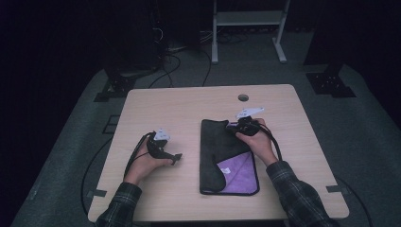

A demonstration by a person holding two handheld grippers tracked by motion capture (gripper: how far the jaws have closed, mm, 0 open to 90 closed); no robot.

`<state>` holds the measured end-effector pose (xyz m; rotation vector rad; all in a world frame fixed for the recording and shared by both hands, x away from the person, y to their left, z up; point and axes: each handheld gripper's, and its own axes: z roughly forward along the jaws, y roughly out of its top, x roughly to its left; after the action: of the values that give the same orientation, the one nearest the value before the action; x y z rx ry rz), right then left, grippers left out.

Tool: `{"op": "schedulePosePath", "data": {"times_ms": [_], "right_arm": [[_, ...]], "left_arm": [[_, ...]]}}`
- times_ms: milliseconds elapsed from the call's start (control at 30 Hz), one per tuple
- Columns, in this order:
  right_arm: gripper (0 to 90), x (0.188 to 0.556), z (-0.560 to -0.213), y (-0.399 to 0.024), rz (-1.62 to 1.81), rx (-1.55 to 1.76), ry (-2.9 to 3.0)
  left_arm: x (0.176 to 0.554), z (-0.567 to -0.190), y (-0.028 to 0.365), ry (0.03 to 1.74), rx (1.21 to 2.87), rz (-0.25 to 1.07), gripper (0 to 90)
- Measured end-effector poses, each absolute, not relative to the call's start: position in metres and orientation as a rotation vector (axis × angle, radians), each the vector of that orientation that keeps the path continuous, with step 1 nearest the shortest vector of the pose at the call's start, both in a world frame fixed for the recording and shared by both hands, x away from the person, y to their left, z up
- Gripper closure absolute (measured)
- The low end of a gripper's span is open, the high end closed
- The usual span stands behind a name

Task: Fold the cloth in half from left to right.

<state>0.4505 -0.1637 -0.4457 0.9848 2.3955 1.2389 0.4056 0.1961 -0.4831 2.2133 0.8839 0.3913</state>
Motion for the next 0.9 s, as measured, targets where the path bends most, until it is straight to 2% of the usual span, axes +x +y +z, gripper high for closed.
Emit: {"op": "schedulePosePath", "data": {"times_ms": [467, 900], "right_arm": [[84.2, 0.467, -0.442, -0.203, 1.251, 1.129, 2.266], [82.3, 0.491, -0.478, -0.219, 1.086, 1.261, 2.243]], "left_arm": [[0.406, -0.483, 0.196, 0.887, 2.213, 0.392, 0.0], [0.405, -0.483, 0.196, 0.888, 2.213, 0.394, 0.0]]}}
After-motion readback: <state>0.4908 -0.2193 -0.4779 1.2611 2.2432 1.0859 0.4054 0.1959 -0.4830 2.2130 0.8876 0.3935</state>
